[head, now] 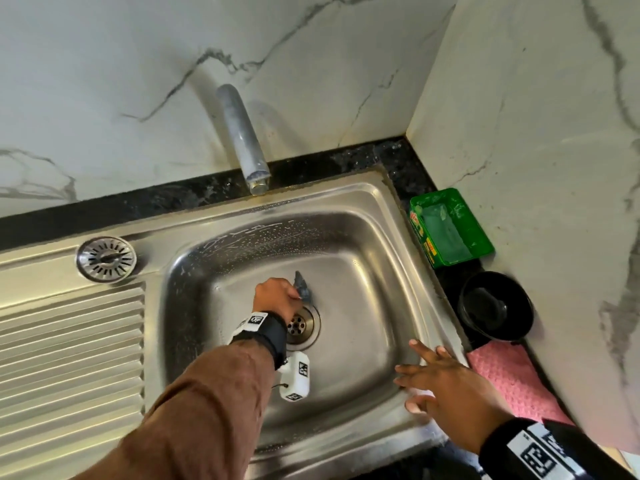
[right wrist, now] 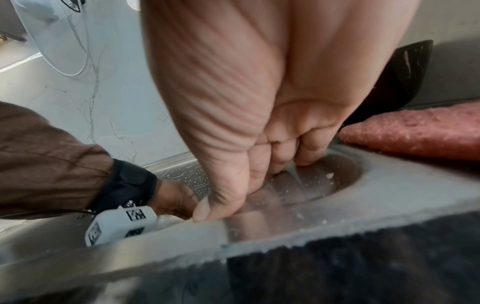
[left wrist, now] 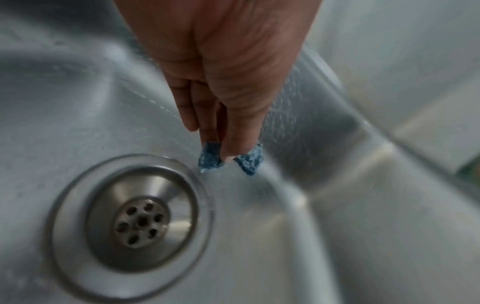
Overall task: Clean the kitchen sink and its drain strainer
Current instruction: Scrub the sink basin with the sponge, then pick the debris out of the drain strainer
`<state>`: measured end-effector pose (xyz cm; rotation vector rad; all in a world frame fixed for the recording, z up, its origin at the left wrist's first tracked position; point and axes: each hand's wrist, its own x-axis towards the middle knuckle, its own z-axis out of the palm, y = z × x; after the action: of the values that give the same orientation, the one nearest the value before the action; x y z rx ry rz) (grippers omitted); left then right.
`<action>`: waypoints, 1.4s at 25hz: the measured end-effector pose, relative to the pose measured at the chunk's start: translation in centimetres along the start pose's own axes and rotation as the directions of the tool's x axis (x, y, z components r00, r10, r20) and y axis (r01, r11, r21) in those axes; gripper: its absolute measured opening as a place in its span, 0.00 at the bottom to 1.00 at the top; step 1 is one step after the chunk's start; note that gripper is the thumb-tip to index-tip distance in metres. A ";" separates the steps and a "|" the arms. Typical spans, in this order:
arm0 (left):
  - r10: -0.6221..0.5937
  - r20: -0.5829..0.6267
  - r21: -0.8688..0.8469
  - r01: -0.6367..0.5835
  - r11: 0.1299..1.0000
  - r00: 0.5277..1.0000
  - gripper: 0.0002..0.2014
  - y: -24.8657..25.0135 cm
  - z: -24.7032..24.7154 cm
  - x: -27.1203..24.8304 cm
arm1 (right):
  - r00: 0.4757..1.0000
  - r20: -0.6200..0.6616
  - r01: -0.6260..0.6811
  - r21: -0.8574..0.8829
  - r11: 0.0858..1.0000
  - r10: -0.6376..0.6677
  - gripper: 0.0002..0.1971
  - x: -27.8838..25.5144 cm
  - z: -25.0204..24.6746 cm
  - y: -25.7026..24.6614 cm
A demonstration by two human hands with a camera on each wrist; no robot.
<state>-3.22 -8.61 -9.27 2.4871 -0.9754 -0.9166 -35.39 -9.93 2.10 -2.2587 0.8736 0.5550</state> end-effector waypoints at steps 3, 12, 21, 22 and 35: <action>-0.081 -0.089 -0.368 0.043 0.929 0.993 0.05 -0.3 -1.6 -3.1 | 1.000 -0.005 0.013 -0.006 1.000 -0.013 0.19 0.2 0.0 0.4; -0.015 -0.022 -0.739 -0.006 0.674 1.000 0.13 -1.8 -9.0 -11.1 | 0.988 -0.145 -0.045 0.104 0.994 0.060 0.20 0.0 -1.0 -2.3; 0.355 0.298 -0.735 -0.025 0.678 0.886 0.17 -1.3 -11.8 -18.7 | 0.932 -0.361 0.288 0.797 0.531 0.036 0.22 2.2 -1.0 -15.8; 0.366 0.301 -0.723 -0.040 0.690 0.881 0.15 -1.6 -11.8 -19.0 | 0.931 -0.360 0.278 0.810 0.517 0.064 0.19 2.2 -0.8 -16.3; -0.429 -0.458 -0.386 0.261 0.885 0.779 0.28 -15.2 -26.0 -3.5 | 0.895 -0.280 0.176 0.937 0.303 0.348 0.14 -0.9 1.6 -16.7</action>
<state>19.57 6.17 4.15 2.4696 -0.1689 -0.3672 -24.37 1.06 8.40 -1.1421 1.1317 -0.4625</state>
